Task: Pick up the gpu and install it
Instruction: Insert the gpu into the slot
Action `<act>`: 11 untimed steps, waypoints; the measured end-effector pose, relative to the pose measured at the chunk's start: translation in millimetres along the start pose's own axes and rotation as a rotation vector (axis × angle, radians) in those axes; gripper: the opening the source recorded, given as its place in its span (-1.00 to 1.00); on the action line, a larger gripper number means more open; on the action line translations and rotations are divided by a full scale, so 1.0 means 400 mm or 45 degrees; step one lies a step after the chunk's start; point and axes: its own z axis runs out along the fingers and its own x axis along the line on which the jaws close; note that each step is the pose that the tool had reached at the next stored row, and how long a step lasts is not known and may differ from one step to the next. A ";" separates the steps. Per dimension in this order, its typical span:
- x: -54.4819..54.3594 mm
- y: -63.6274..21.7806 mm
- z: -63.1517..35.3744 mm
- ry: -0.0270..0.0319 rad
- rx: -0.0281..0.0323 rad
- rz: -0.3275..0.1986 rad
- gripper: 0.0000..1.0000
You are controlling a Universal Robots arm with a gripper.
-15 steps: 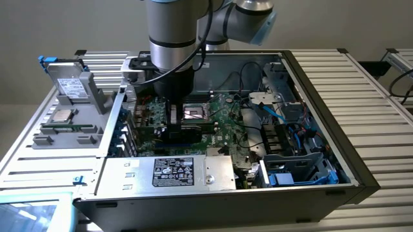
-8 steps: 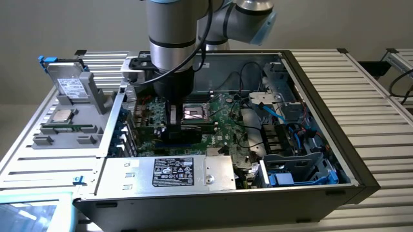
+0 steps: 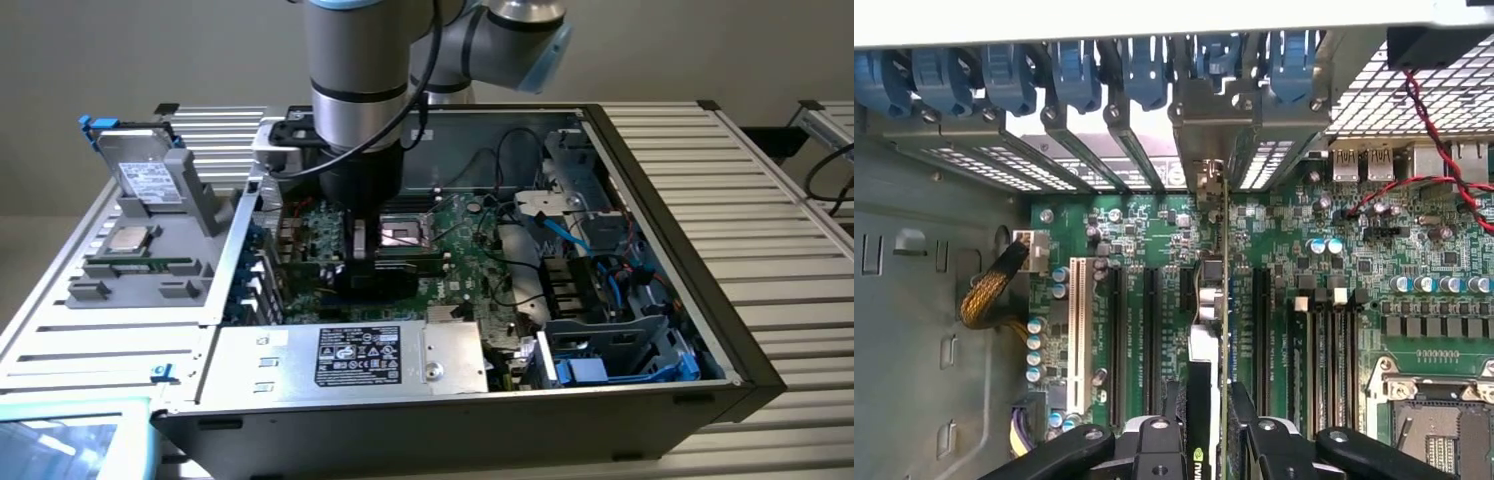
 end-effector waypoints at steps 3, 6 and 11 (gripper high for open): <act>0.009 -0.011 0.000 0.0000 0.0000 0.000 -0.44; 0.009 -0.012 0.000 -0.0023 -0.0006 0.005 -0.44; 0.009 -0.012 -0.002 -0.0067 -0.0023 0.024 -0.44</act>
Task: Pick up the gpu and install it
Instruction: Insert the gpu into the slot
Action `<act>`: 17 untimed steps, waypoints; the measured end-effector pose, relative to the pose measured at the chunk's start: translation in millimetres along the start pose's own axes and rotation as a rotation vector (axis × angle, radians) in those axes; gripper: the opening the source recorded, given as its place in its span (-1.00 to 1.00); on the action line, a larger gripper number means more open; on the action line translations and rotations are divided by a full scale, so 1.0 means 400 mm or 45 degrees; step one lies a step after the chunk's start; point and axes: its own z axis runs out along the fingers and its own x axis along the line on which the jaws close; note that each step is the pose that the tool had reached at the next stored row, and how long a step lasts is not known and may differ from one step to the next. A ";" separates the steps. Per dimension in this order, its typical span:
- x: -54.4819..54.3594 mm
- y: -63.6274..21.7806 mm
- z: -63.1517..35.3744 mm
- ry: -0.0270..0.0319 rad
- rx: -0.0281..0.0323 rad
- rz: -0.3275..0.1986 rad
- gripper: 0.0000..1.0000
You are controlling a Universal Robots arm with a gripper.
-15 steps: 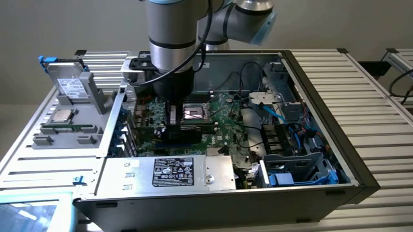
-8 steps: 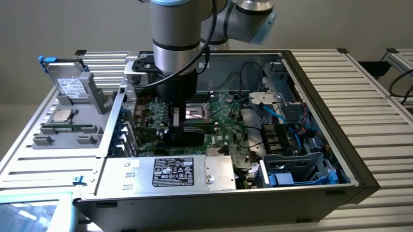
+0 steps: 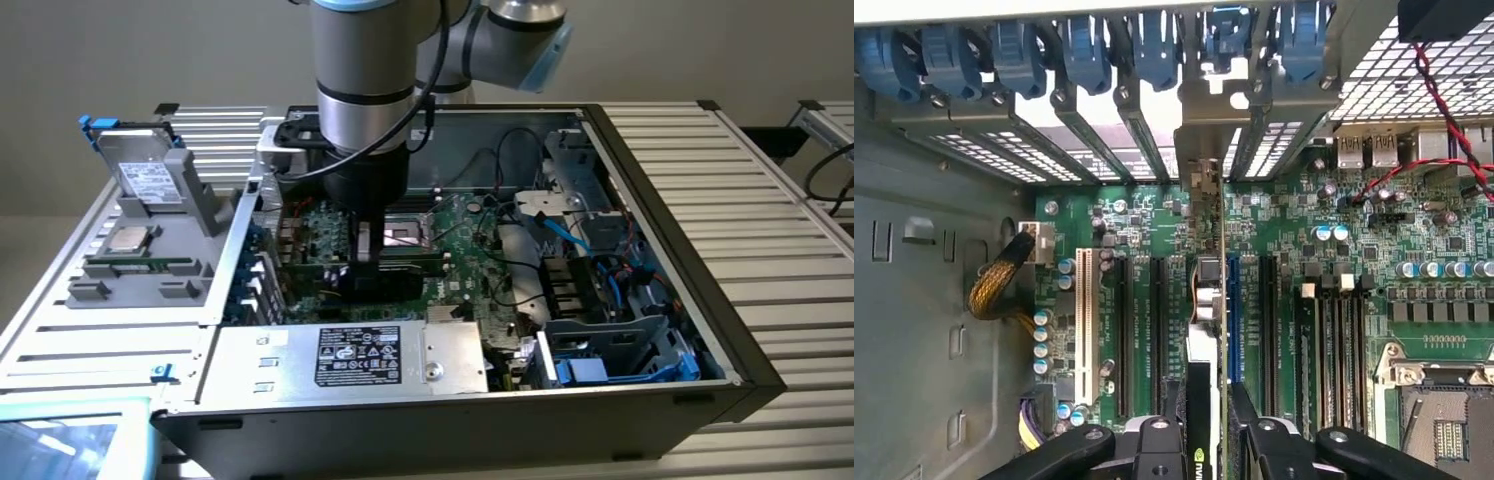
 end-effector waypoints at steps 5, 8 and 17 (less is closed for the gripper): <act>0.000 0.000 -0.005 -0.0025 -0.0009 0.014 -0.44; 0.000 0.000 -0.006 -0.0050 -0.0015 0.023 -0.44; 0.000 0.000 -0.007 -0.0152 -0.0046 0.056 -0.44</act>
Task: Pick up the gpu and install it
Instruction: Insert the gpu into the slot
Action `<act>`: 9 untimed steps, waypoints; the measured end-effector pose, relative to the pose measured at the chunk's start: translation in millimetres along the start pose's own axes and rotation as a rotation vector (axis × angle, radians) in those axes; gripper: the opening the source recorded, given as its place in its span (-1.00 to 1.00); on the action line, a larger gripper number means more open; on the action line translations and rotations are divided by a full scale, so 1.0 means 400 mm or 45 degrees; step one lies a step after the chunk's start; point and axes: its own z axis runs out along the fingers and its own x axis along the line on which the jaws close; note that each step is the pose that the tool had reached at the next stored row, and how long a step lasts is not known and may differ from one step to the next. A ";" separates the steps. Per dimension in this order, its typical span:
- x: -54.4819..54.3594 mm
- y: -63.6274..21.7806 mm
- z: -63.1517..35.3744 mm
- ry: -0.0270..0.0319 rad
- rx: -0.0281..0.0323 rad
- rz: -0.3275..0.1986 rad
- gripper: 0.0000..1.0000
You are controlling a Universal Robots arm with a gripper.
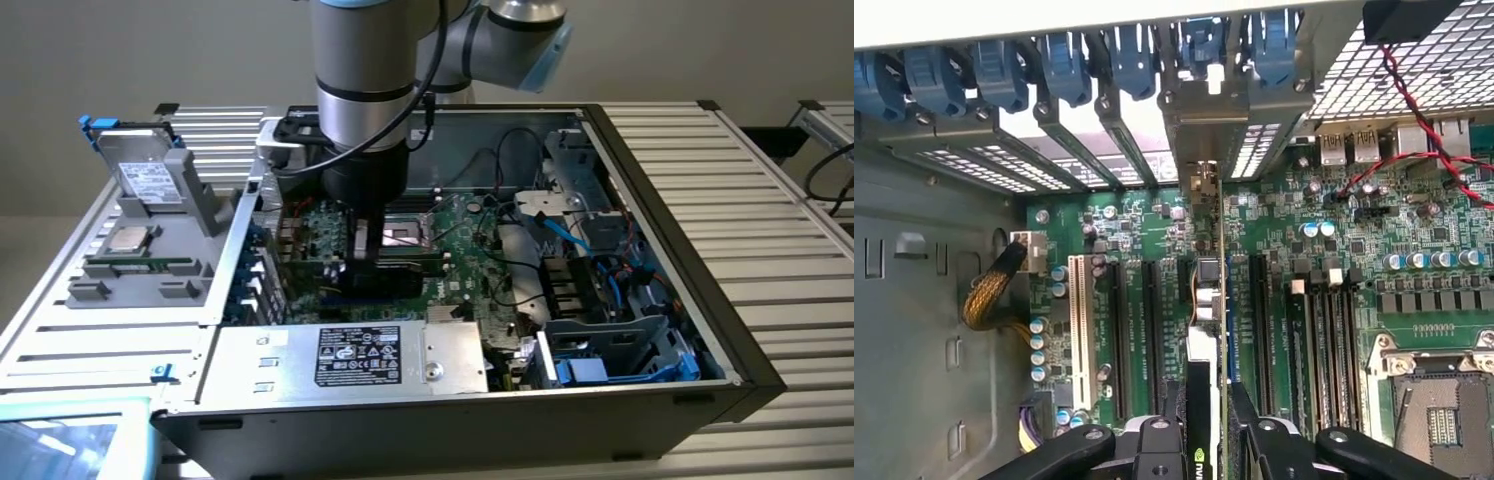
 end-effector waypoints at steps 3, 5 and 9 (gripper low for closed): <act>0.000 0.001 0.000 -0.0051 -0.0007 0.004 -0.44; 0.000 0.002 0.000 -0.0091 -0.0082 0.007 -0.44; 0.000 0.002 0.000 -0.0156 -0.0233 0.006 -0.44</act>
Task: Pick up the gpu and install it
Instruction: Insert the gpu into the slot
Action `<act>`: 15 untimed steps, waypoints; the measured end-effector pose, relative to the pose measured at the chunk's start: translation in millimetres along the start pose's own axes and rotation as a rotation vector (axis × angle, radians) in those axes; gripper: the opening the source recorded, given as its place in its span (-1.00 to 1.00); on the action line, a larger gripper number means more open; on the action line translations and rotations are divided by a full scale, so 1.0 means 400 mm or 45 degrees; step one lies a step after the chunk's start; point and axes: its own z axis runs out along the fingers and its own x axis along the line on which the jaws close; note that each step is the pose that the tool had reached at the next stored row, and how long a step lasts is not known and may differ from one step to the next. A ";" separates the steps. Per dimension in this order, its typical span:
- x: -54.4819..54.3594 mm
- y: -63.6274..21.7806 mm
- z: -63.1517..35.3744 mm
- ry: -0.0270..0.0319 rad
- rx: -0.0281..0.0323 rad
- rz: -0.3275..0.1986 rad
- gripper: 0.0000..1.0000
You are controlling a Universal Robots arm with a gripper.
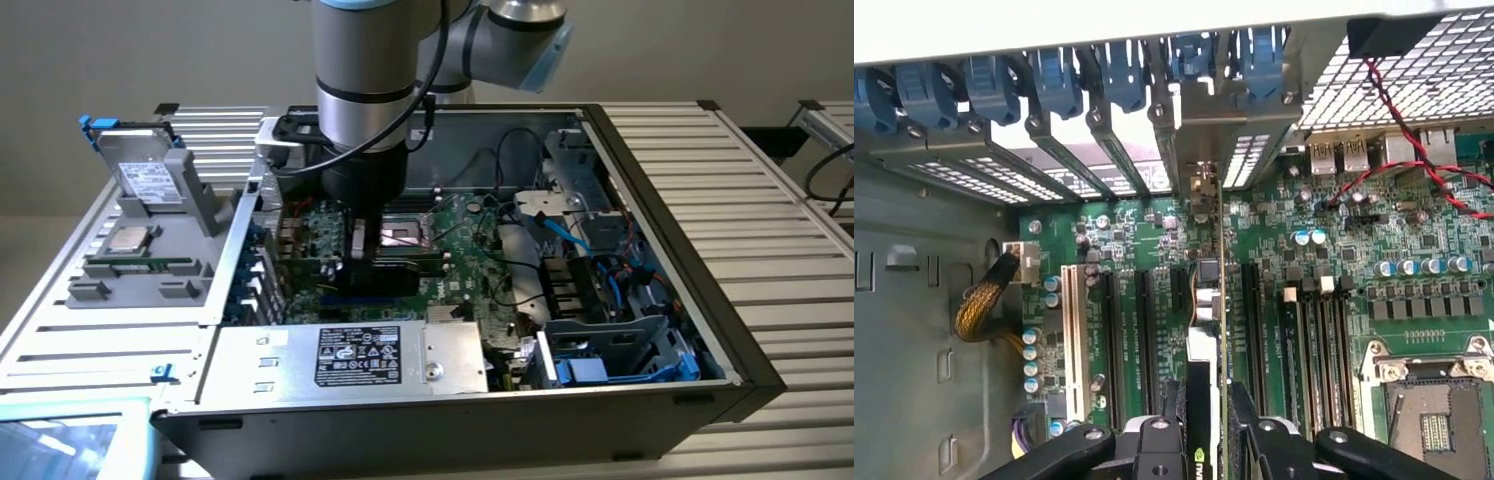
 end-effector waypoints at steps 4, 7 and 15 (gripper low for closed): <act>0.000 0.000 0.000 -0.0014 -0.0002 0.000 -0.44; 0.000 0.004 0.000 -0.0046 -0.0004 -0.001 -0.44; -0.001 0.015 0.008 -0.0160 -0.0019 0.000 -0.44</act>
